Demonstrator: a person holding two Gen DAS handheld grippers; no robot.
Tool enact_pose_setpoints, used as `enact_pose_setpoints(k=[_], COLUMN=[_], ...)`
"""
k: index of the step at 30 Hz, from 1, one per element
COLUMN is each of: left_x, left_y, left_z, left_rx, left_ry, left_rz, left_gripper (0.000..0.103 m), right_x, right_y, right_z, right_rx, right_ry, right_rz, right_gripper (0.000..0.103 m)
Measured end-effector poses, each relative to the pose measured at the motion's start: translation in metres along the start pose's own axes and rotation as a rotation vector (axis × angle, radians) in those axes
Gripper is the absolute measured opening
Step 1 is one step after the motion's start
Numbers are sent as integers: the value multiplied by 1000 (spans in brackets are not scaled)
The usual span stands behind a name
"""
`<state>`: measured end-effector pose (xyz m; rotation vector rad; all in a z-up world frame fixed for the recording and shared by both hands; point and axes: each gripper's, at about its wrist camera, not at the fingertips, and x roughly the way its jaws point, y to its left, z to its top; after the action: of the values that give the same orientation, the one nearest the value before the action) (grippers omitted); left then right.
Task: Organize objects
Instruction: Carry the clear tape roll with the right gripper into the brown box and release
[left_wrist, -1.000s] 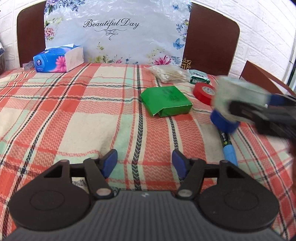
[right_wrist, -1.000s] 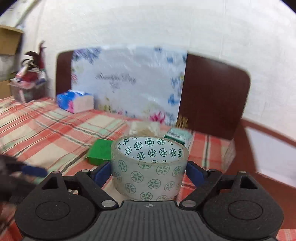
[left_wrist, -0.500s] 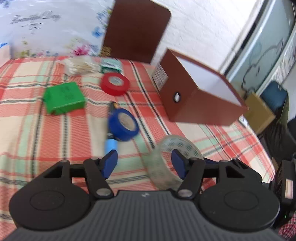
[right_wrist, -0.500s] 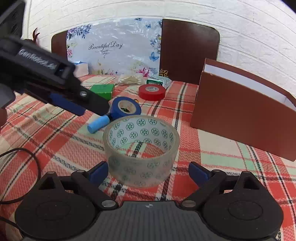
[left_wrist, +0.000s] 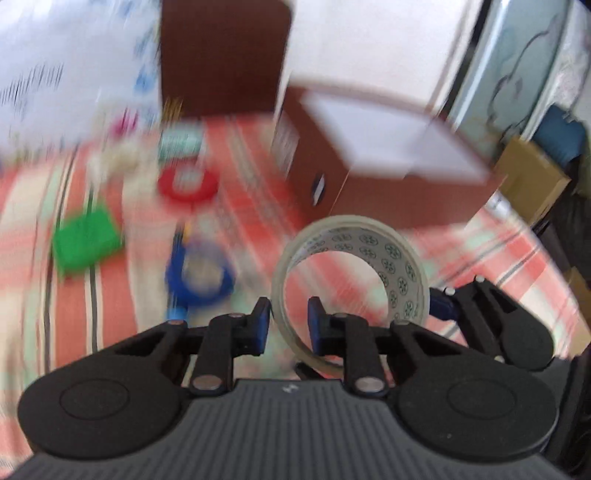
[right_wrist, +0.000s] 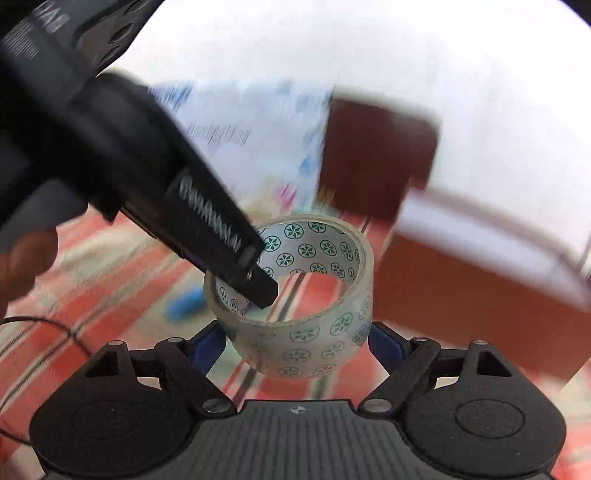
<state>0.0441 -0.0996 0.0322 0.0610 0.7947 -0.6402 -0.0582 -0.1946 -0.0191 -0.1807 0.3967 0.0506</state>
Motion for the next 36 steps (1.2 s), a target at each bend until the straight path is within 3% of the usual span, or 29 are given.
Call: enact_pose_setpoints(k=[3,7,12,17,19,22,24,29,36], left_x=[-6,16,70,125,145,157,153,121,72], left_y=[-22,-59,-90,-114,-119,-116,-114,-112,-104], left_z=[40,89,134,156,159,155,148,130,104], left_rx=[52,138,157,182,184,165,171,186,171], left_ry=[-83,-153,-134,-110,-114,-100,-101,-135,-157], left_rz=[-19,-30,-60,-54,6,19,12,-17,-43], left_gripper=[24,24,24,25,37,39,39,40,42], right_x=[1,17,45,71,86,87,76,41,10], right_y=[-27,-74,-135,-176,-187,-201,-200,-178,-158], right_z=[23,44,50,38,32,19,12,6,7], right_rx=[2,25,83,125,145,278,322,304,296], right_ry=[-73,-105,-61,6,56,67,20,-63,-87], right_rz=[-77,-166,-205,-241,-272,-249,-269,-317,-322], right_gripper=[84,84,84,84,84,85,83,83,84])
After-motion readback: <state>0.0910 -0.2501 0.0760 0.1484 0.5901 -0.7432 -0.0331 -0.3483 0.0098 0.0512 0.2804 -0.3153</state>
